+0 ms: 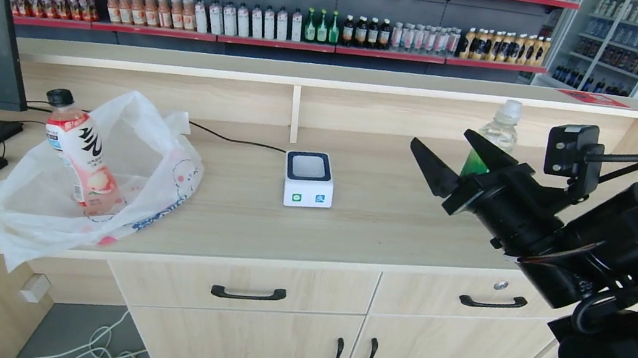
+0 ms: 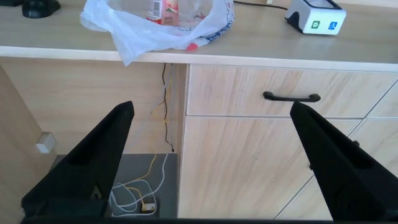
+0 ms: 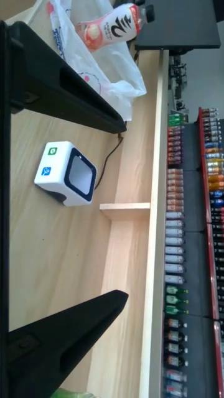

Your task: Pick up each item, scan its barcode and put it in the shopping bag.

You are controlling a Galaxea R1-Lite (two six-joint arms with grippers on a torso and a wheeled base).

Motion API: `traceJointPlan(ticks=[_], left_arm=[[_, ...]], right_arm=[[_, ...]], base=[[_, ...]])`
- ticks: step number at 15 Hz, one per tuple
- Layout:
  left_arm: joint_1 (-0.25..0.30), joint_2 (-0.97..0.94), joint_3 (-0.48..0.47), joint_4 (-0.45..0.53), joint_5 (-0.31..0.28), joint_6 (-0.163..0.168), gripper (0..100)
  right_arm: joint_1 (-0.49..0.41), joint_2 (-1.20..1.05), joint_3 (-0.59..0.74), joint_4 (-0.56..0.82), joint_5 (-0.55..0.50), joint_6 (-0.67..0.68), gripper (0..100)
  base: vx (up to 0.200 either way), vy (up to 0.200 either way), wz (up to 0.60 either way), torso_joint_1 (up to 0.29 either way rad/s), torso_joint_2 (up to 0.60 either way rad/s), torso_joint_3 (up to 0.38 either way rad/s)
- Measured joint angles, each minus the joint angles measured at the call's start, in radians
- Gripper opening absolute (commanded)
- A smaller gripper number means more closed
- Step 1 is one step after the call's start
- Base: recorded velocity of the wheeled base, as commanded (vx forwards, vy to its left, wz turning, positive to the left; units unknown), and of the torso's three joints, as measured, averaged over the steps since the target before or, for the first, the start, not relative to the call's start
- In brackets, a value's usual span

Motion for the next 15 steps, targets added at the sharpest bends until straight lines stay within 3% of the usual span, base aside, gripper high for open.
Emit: traceJointPlan(ticks=[5, 7, 10, 15], left_arm=[[0.000, 0.000, 0.000, 0.001, 0.000, 0.000, 100], [0.000, 0.000, 0.000, 0.001, 0.000, 0.000, 100], [0.002, 0.000, 0.000, 0.000, 0.000, 0.001, 100], [0.001, 0.000, 0.000, 0.000, 0.000, 0.001, 100]], right_arm=[[0.000, 0.007, 0.000, 0.000, 0.000, 0.000, 100], [0.000, 0.011, 0.000, 0.000, 0.000, -0.002, 100], [0.001, 0.015, 0.002, -0.002, 0.000, -0.004, 100], [-0.002, 0.028, 0.018, 0.001, 0.000, -0.007, 100]], base=[[0.000, -0.200, 0.00, 0.002, 0.00, 0.004], [0.200, -0.200, 0.00, 0.002, 0.00, 0.002], [0.200, 0.000, 0.00, -0.004, 0.00, 0.004], [0.000, 0.000, 0.00, 0.000, 0.00, 0.000]])
